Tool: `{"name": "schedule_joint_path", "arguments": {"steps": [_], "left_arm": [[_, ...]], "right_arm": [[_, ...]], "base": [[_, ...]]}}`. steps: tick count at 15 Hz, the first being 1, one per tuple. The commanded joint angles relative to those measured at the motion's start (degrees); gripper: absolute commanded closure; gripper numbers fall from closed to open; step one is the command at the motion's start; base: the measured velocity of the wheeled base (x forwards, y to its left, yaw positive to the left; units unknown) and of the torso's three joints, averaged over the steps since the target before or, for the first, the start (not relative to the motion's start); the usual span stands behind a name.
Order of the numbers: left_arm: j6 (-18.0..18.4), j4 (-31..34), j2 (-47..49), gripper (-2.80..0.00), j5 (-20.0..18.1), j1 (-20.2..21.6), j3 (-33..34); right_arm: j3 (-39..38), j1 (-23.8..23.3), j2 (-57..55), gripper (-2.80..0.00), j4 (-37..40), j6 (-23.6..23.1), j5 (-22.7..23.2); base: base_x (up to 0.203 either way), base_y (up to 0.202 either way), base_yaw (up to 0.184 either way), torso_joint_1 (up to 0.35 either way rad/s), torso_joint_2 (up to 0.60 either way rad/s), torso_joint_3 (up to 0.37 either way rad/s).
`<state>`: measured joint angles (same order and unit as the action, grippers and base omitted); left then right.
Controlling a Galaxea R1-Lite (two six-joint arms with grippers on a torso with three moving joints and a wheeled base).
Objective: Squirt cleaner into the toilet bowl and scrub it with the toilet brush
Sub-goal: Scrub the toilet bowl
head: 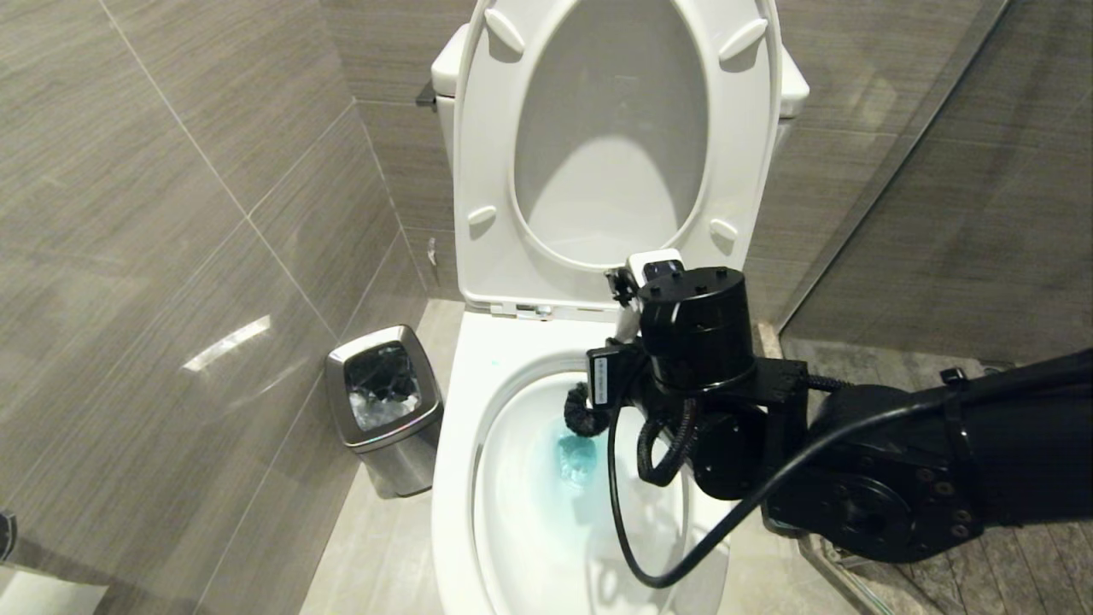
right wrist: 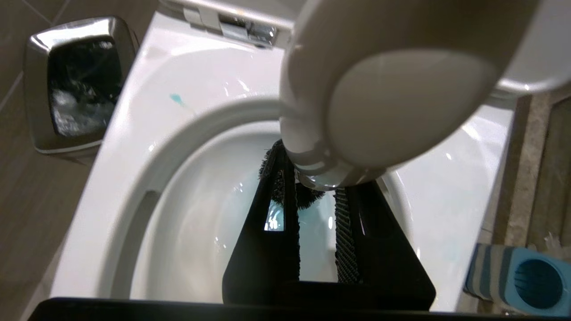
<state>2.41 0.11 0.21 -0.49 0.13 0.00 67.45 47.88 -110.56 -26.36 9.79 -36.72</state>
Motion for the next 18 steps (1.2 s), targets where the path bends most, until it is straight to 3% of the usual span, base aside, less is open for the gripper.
{"name": "schedule_joint_path", "arguments": {"steps": [1,7,15,18], "left_arm": [[0.0,0.0,0.0,0.00,0.0,0.0,0.0],[0.0,0.0,0.0,0.00,0.0,0.0,0.0],[0.3,0.0,0.0,0.00,-0.1,0.0,0.0],[0.0,0.0,0.0,0.00,0.0,0.0,0.0]], "right_arm": [[4.9,-0.1,-4.1,0.00,-0.2,-0.7,-0.2],[4.4,0.5,-6.0,0.00,-0.2,-2.4,0.0],[2.2,2.3,-19.7,0.00,-0.4,5.3,-0.1],[2.5,2.4,-17.5,0.00,-0.9,5.8,0.0]], "base": [[0.000,0.000,0.000,0.000,0.00,0.000],[0.000,0.000,0.000,0.000,0.00,0.000],[0.000,0.000,0.000,0.000,0.00,0.000],[0.000,0.000,0.000,0.000,0.00,0.000]]}}
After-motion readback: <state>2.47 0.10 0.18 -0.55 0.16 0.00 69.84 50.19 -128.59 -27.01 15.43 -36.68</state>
